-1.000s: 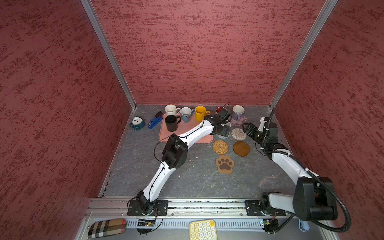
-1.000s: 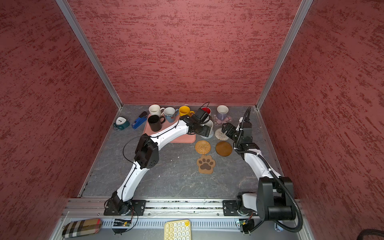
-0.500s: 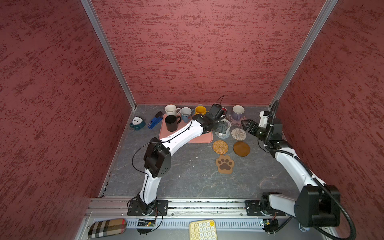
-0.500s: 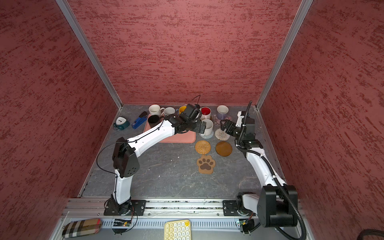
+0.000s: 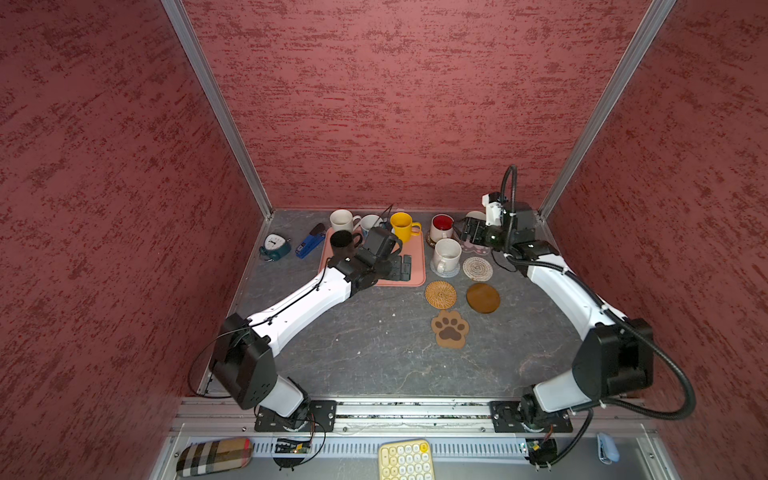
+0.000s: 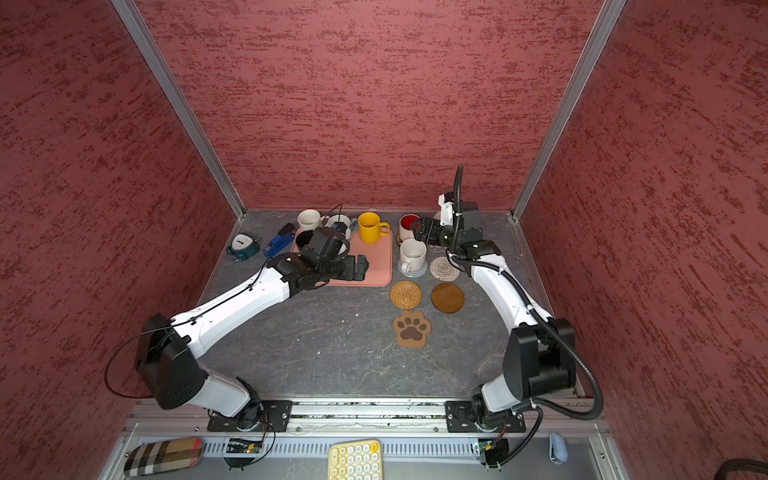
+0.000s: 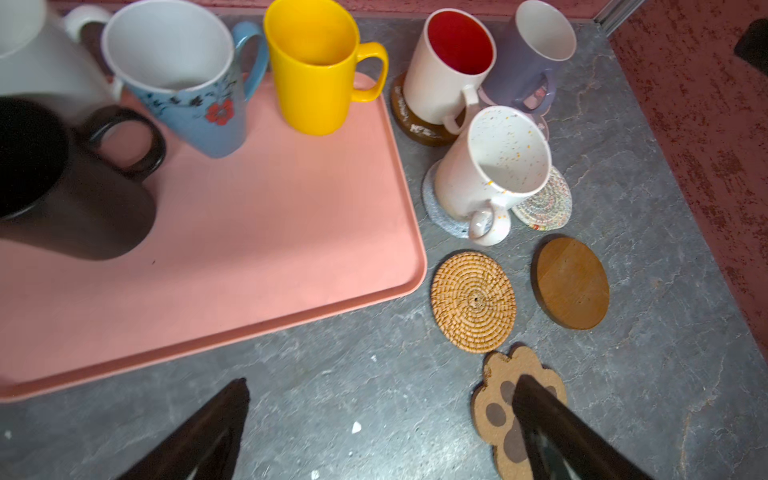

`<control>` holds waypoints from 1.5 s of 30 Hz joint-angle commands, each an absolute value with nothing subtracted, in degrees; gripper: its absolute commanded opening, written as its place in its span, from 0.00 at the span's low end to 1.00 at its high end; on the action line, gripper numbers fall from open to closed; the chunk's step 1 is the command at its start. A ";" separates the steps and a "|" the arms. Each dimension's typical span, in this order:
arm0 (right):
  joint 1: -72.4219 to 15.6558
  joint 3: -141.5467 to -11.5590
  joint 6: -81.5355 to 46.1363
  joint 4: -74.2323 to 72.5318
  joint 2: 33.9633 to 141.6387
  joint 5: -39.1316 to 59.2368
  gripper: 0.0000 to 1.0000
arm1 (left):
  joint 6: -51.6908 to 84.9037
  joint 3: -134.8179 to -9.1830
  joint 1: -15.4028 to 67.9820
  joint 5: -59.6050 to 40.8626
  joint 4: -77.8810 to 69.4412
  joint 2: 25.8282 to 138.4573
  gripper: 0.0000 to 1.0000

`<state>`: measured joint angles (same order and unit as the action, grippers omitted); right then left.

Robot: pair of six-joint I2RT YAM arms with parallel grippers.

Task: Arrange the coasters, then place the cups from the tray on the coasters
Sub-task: 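Move the right gripper over the yellow mug while the left arm draws back, then lower the right gripper onto the yellow mug's rim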

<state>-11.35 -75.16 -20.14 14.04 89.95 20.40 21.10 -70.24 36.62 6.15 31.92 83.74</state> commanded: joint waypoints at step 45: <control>-18.58 -135.89 -5.73 26.25 146.28 35.24 0.97 | 15.81 -61.65 15.82 -3.51 45.00 63.21 1.00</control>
<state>-18.90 -134.52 -9.10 24.43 145.86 31.55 16.64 -60.53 16.12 -2.11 45.08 63.72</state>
